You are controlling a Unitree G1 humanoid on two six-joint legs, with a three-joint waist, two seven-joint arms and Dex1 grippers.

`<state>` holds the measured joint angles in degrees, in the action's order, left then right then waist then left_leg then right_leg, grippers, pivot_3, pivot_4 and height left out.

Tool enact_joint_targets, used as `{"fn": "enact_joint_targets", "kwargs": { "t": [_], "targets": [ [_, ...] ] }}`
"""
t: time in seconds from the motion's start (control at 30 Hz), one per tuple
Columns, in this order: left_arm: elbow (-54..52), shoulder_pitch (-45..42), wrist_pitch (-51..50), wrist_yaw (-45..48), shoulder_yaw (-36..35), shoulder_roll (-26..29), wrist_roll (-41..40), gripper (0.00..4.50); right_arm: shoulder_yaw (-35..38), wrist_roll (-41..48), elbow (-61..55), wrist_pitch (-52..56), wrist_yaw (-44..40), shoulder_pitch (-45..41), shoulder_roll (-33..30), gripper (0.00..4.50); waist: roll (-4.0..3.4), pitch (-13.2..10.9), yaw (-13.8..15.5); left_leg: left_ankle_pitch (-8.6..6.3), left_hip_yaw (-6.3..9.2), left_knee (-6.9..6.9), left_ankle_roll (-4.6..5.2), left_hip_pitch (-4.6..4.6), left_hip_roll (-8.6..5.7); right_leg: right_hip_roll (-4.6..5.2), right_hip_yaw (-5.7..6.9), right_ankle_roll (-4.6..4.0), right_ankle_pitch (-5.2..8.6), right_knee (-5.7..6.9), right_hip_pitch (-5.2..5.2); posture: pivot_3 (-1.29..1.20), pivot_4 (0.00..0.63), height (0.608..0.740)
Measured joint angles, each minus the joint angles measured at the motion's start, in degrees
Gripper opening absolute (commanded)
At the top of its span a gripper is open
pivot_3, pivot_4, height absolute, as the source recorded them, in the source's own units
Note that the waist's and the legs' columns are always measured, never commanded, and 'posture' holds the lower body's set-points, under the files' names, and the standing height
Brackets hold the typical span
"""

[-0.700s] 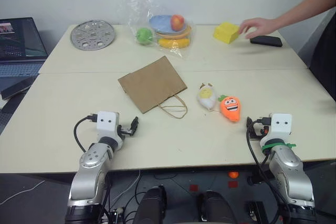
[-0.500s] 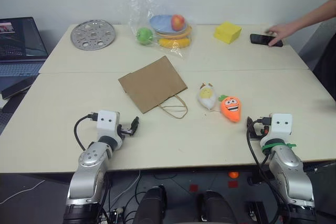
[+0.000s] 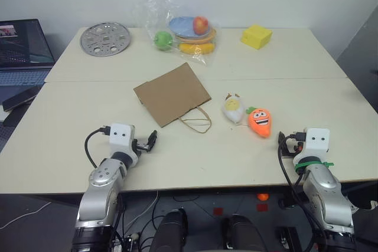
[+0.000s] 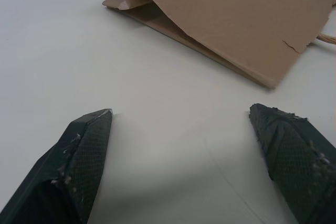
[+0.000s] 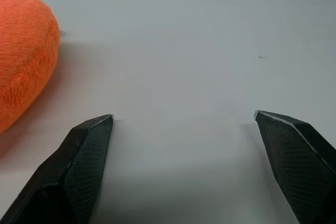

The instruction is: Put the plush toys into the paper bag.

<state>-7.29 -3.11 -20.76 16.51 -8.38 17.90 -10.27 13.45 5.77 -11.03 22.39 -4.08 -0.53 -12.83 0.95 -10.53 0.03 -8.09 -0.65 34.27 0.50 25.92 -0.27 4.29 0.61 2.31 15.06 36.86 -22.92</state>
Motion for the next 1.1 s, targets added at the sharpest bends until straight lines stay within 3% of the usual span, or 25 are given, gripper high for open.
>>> {"fn": "enact_joint_targets", "kwargs": {
  "t": [0.63, 0.8, 0.93, 1.1],
  "targets": [
    [-0.05, 0.46, -0.18, 3.27, -0.96, 1.83, -1.56, 4.49, 0.54, 0.01, -1.97, -0.07, 0.66, 1.76, 0.23, 4.50, 0.00, 0.00, -0.11, 0.00, -0.03, -0.11, 0.00, 0.07, 0.00, 0.00, -0.03, -0.25, -0.08, -0.01, -0.16, 0.00, 0.150, 0.740],
    [-4.45, 0.54, 1.54, 16.64, -0.95, 13.67, -4.74, 4.49, 1.81, 0.34, -6.33, 1.62, -2.22, 3.20, -4.81, 4.50, 0.01, -0.02, -0.15, 0.01, -0.08, -0.23, -0.01, 0.18, 0.00, 0.00, -0.02, -0.38, -0.03, -0.01, -0.31, 0.00, 0.150, 0.740],
    [-6.12, -6.87, 1.27, 28.93, 2.38, 22.33, -7.33, 4.49, 3.11, 6.08, -11.07, 4.78, -10.75, 3.40, -11.43, 4.50, 0.02, -0.03, 0.16, 0.01, -0.11, -0.23, -0.01, 0.20, 0.00, 0.05, 0.03, -0.37, -0.01, -0.03, -0.28, 0.00, 0.150, 0.740],
    [-0.90, -19.82, 5.13, 40.70, 15.46, 22.66, -3.76, 4.49, 2.09, 19.03, -20.81, 11.77, -26.12, 3.61, -21.68, 4.50, 0.05, -0.04, 0.13, 0.02, -0.20, -0.23, 0.02, 0.19, 0.00, 0.06, 0.03, -0.36, 0.00, -0.08, -0.22, 0.00, 0.150, 0.740]
  ]
}}
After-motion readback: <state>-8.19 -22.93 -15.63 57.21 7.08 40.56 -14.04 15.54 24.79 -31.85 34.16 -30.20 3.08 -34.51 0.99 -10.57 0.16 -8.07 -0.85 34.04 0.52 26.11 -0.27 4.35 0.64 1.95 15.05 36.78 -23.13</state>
